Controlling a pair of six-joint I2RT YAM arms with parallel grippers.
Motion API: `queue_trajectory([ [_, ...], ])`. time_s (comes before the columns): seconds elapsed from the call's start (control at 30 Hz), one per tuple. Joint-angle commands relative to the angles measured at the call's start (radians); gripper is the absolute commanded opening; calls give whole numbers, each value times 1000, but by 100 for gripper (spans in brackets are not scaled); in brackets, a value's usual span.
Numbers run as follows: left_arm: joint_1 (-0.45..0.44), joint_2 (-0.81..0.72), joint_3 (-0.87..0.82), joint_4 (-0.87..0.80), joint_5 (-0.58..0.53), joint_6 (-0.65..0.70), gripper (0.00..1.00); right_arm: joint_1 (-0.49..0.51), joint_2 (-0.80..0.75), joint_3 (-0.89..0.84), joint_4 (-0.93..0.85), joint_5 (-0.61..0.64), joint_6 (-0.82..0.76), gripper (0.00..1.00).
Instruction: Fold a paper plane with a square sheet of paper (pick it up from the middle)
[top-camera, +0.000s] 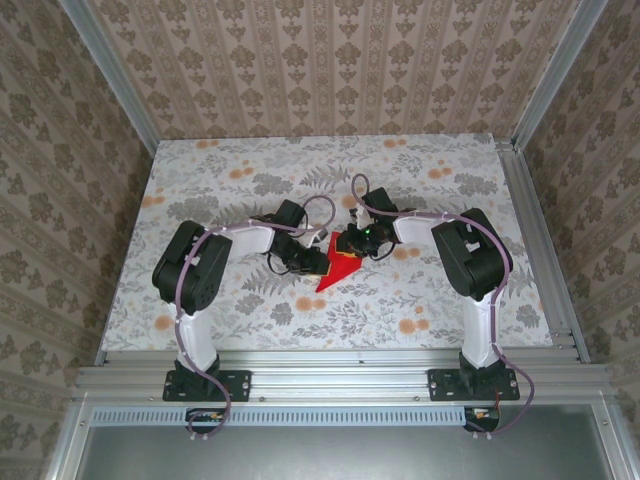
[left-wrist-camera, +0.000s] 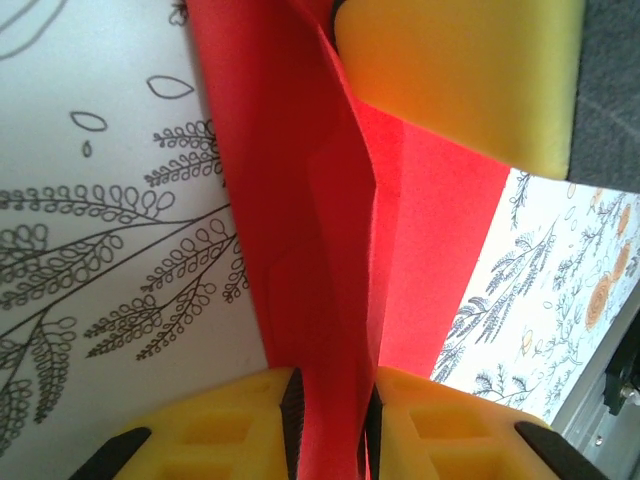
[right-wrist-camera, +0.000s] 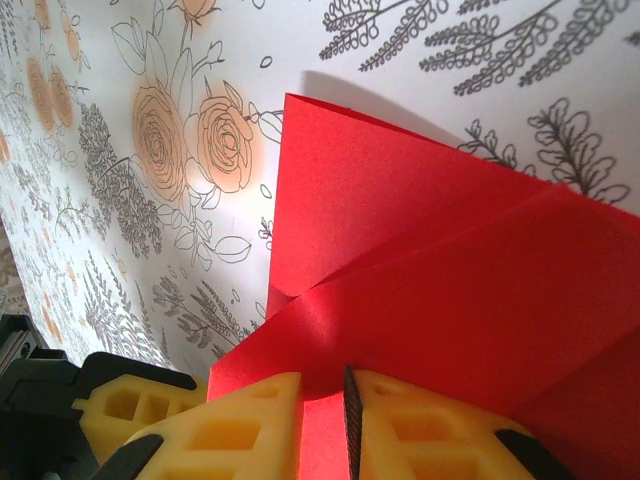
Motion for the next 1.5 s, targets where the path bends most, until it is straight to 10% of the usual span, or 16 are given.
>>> queue_trajectory([
  [0.0, 3, 32, -17, 4, -10, 4, 25, -6, 3, -22, -59, 36, -27, 23],
  [1.47, -38, 96, 19, -72, -100, 66, 23, 25, -16, -22, 108, -33, 143, 23],
])
